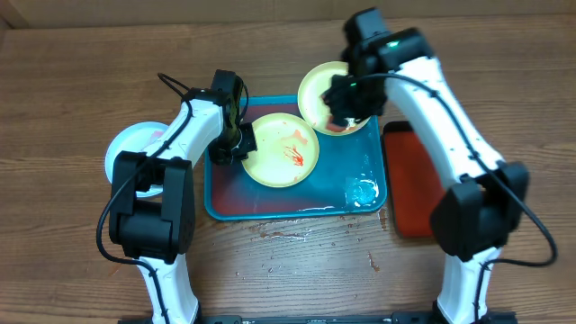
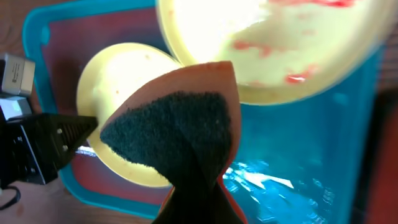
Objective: Clean dirty plates on tray and stack at the side
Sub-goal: 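Bring the sponge in the right gripper down onto the held yellow plate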
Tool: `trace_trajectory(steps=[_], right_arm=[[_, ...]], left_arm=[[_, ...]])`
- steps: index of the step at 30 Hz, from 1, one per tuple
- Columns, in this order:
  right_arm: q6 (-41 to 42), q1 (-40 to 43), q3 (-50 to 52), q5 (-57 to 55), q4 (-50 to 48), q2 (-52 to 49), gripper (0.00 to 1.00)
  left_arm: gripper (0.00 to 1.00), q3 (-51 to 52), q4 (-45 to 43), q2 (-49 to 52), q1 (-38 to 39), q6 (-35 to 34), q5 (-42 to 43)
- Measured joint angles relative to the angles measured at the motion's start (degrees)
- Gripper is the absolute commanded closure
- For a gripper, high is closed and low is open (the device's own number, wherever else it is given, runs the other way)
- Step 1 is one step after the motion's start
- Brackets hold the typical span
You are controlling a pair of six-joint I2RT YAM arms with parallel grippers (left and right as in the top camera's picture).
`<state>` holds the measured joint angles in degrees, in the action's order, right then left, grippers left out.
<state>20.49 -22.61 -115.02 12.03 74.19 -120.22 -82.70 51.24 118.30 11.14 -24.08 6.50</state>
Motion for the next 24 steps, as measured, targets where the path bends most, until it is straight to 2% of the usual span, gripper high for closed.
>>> trace_trajectory(steps=[11, 24], right_arm=[[3.06, -8.59, 0.02, 0.98, -8.74, -9.09, 0.96], [4.96, -9.81, 0.07, -6.03, -8.76, -16.68, 0.96]], left_arm=[[0.95, -0.02, 3.17, 0.00, 0.00, 0.28, 0.57], [0.96, -0.02, 4.76, 0.00, -0.76, 2.84, 1.22]])
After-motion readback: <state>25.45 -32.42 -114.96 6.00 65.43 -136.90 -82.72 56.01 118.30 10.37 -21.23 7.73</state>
